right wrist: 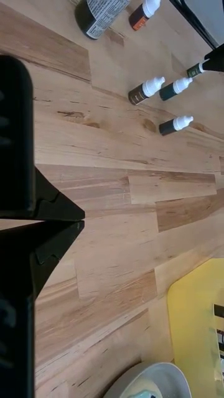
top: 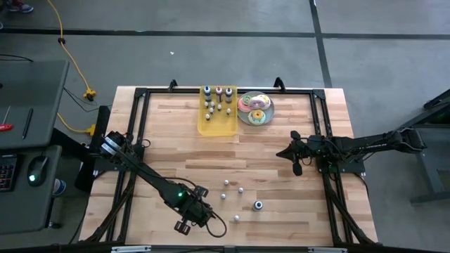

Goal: Pick & Place food coloring
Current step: Put the small black food coloring bottle into the bin

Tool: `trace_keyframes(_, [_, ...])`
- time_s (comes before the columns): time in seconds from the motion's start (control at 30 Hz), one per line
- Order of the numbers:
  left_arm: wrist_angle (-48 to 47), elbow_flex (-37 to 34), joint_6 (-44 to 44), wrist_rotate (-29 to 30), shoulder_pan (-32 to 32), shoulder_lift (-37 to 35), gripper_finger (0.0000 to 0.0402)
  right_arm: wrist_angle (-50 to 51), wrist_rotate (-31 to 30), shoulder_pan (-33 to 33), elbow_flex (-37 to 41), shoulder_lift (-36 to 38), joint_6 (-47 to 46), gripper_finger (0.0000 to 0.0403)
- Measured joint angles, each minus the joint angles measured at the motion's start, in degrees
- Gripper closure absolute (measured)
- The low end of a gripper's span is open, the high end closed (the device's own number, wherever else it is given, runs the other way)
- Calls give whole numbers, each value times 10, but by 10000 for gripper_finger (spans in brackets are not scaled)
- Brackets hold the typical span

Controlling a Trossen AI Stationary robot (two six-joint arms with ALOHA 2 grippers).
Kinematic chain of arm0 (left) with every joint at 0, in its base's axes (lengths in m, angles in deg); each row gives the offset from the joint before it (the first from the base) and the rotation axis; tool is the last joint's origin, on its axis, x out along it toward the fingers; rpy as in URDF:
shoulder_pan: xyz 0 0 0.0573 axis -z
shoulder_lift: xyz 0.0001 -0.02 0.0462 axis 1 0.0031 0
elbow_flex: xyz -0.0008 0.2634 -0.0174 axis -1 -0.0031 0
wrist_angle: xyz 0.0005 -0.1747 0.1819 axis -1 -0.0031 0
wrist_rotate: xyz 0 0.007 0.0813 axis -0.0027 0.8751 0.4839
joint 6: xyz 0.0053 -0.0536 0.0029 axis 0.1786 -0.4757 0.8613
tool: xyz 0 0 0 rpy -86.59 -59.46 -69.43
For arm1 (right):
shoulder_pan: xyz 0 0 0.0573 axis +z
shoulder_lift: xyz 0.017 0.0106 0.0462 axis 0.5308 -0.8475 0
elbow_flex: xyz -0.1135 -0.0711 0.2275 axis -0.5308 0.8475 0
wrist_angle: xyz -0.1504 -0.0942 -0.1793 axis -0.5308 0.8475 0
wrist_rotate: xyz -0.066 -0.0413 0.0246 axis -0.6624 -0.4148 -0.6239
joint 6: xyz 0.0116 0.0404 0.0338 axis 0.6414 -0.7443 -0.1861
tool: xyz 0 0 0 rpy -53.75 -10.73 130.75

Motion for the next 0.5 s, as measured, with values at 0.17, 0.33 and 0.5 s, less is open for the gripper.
trace_keyframes(0.17, [0, 0, -1, 1, 0, 0, 375, 0, 0, 0, 0, 0, 0, 402])
trace_keyframes(0.33, [-22, 11, -7, 3, -1, 2, 375, 0, 0, 0, 0, 0, 0, 402])
trace_keyframes(0.5, [-74, 52, -15, 28, -2, 2, 376, 0, 0, 0, 0, 0, 0, 402])
